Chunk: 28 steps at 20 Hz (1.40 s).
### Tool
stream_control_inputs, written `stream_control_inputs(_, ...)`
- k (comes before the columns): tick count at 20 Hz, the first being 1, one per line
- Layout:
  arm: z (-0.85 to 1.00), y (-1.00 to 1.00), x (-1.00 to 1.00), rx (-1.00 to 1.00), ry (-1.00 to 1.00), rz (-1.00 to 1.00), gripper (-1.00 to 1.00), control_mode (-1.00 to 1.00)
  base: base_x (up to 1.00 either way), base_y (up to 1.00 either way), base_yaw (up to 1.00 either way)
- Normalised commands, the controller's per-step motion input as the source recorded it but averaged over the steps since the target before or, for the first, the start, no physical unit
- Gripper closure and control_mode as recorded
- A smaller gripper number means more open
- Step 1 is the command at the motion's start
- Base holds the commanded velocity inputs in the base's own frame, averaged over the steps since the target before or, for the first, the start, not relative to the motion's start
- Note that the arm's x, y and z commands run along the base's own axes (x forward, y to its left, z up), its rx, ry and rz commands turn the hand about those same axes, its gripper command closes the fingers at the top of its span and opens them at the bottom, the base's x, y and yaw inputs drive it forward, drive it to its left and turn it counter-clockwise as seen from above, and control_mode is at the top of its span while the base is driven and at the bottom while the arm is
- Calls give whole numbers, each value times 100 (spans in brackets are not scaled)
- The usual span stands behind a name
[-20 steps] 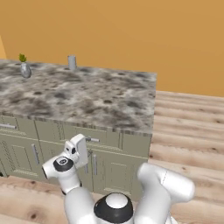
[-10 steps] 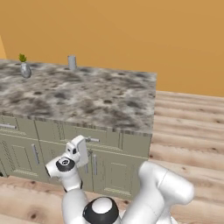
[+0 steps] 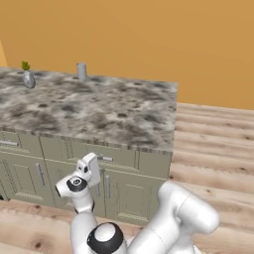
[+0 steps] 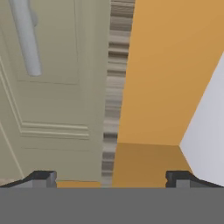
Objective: Take a straw from the drawer in front and place it inside the glass cup on the dining counter.
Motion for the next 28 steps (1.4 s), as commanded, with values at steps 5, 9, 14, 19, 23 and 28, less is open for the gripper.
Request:
stream_control_inputs(5, -31, 0, 48, 0, 1, 0, -100, -100, 0, 0, 0)
stream_control_inputs(9, -28, 0, 48, 0, 2, 0, -100, -100, 0, 0, 0)
stream_control_inputs(14, -28, 0, 46, 0, 1, 0, -100, -100, 0, 0, 0)
stream_control_inputs(19, -28, 0, 43, 0, 0, 0, -100, -100, 0, 0, 0)
stream_control_inputs(23, -39, 0, 31, 0, 0, 0, -100, -100, 0, 0, 0)
stream_control_inputs(28, -56, 0, 25, 0, 0, 0, -100, -100, 0, 0, 0)
